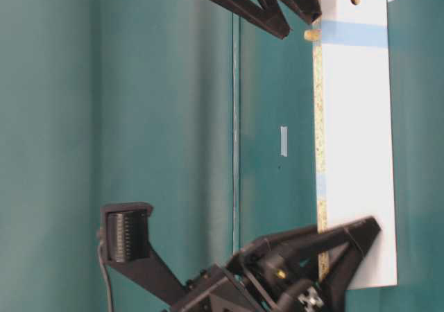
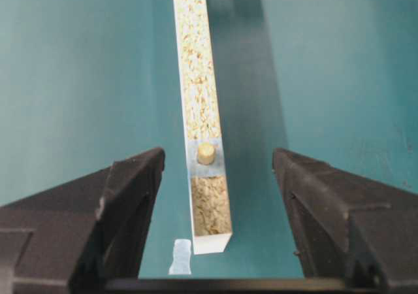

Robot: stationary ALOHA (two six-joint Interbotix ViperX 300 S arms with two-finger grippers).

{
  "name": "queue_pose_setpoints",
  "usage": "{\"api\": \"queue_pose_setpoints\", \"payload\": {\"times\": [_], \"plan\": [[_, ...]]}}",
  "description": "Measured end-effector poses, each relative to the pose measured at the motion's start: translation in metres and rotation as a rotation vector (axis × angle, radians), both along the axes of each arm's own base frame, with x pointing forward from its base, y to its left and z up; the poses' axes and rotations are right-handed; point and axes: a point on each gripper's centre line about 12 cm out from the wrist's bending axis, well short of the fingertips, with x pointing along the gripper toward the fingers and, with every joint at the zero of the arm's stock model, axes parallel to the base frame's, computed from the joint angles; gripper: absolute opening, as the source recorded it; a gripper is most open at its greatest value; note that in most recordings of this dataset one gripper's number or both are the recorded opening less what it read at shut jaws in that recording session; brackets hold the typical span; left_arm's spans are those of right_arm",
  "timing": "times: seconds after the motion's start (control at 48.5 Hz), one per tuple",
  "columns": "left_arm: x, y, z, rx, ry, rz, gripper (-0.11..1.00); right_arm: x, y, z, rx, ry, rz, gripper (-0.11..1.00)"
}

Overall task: Move the wooden board into place and insert the rod into its hole.
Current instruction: 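Open both grippers and raise them away from the board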

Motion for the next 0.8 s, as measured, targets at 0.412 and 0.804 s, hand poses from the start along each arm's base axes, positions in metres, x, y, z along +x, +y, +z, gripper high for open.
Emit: {"api": "queue_pose_setpoints", "payload": {"times": [0.412, 0.804], "plan": [[-0.005, 0.000, 0.007, 0.002, -0.015, -0.002, 0.90, -0.003, 0.000, -0.001, 0.000, 0.005, 0.000, 0.77], [-0.028, 0.000, 0.031, 0.003, -0.067, -0.001, 0.90, -0.017, 0.001, 0.005, 0.000, -0.014, -0.002, 0.77]]}}
